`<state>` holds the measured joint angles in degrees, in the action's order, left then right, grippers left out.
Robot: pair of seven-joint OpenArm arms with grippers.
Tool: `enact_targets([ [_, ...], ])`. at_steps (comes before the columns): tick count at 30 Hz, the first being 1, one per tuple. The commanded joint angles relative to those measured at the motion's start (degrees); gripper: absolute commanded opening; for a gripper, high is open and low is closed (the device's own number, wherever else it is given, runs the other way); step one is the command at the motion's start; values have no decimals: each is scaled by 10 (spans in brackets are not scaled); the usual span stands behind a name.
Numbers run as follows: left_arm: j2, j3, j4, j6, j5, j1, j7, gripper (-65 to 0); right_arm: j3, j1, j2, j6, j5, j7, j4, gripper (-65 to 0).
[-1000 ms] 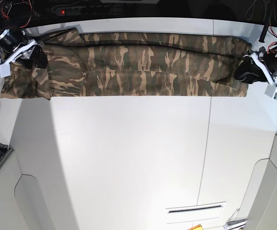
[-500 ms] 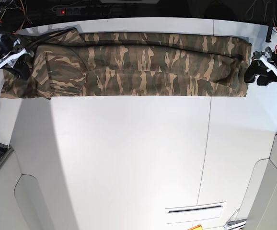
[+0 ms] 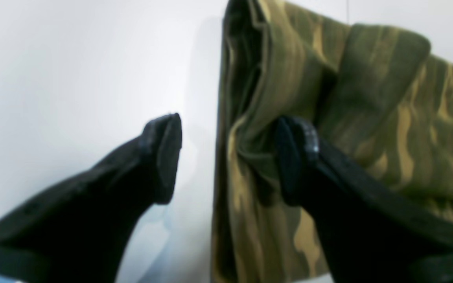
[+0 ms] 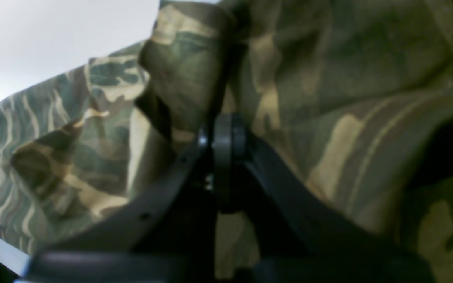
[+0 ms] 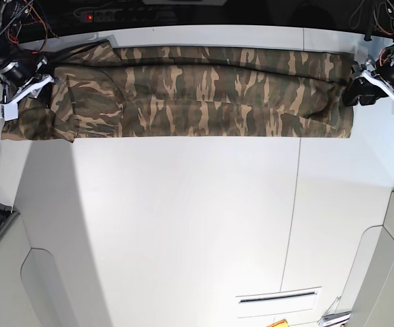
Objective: Fold the T-shirt properly
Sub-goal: 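Release the hem and regrasp the ends of the folded strip, then fold the strip end with the left gripper toward the middle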
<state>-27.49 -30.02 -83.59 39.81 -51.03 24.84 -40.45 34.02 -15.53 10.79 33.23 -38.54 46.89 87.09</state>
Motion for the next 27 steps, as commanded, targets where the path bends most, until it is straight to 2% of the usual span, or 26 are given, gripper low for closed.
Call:
enact_targets([
  [1, -9, 0, -1, 2, 7, 1, -7, -243, 2, 1, 8, 0, -5, -2, 6, -650],
  [4, -10, 0, 0, 2, -17, 1, -16, -243, 2, 1, 8, 0, -5, 0, 6, -650],
  [8, -9, 3, 0, 2, -87, 1, -75, -244, 2, 1, 8, 0, -5, 1, 6, -650],
  [11, -10, 18, 0, 2, -120, 1, -120, -244, 2, 1, 8, 0, -13, 0, 6, -650],
  [13, -9, 32, 0, 2, -129, 1, -130, -246, 2, 1, 8, 0, -21, 1, 6, -650],
  [14, -9, 40, 0, 2, -131, 1, -129, -263, 2, 1, 8, 0, -24, 1, 6, -650],
  [15, -9, 47, 0, 2, -131, 1, -126, -314, 2, 1, 8, 0, -26, 1, 6, -650],
  [18, -9, 64, 0, 2, -131, 1, -108, -604, 2, 1, 8, 0, -26, 1, 6, -650],
  [19, -9, 65, 0, 2, -131, 1, -98, -650, 2, 1, 8, 0, -26, 1, 6, -650],
  [23, -13, 58, -2, 2, -131, -1, -45, -650, 5, 1, 8, 0, -57, 14, 14, -650],
  [27, -20, 41, -13, 2, -131, -13, -44, -650, 27, 1, 8, 1, -100, 44, 45, -650],
])
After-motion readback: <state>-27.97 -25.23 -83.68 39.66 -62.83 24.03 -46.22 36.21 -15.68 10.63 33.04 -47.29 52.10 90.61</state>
